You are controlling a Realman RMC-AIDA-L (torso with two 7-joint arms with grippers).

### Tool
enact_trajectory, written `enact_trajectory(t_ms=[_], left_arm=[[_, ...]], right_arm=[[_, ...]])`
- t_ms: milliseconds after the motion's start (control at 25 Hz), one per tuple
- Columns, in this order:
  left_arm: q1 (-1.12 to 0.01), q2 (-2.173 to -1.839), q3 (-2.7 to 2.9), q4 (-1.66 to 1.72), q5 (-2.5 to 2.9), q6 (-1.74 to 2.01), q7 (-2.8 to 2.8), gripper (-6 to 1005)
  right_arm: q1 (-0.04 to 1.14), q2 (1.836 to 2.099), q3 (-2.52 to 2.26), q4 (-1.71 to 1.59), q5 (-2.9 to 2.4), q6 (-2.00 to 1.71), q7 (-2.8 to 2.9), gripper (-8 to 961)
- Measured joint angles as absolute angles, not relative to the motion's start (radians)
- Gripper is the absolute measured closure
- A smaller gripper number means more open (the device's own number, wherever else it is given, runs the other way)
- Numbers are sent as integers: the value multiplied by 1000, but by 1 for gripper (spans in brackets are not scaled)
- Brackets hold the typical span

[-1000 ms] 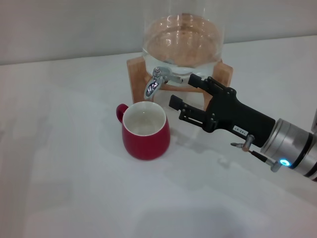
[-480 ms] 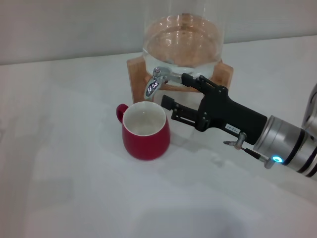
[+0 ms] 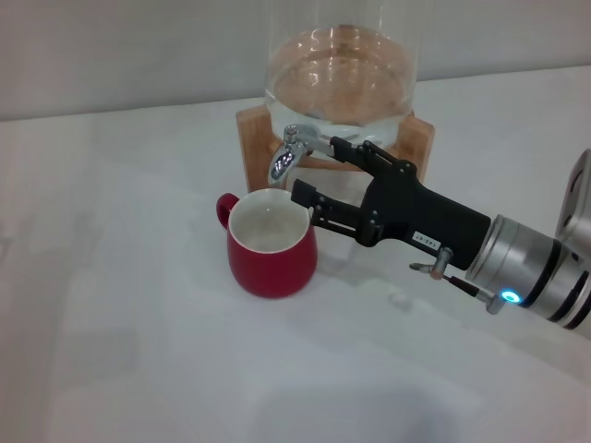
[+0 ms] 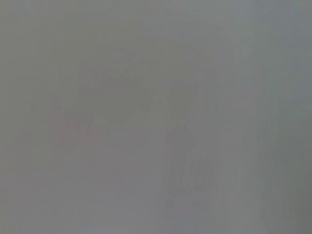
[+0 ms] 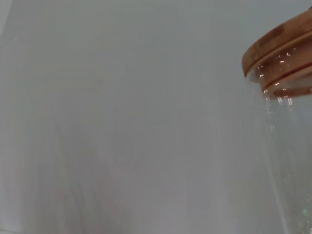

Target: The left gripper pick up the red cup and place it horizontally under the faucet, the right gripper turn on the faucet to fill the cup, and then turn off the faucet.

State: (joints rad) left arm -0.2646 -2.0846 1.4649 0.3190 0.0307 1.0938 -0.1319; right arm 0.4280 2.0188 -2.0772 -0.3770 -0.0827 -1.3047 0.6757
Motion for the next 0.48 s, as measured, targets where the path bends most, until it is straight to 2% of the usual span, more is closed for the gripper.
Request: enact_trajectory(t_ms=[480], left_arm=[[-270,-2085,1465,319,31,1093,-132,110]], right_arm=[[426,2019,-2089,-388,-83,-1305,689,85]])
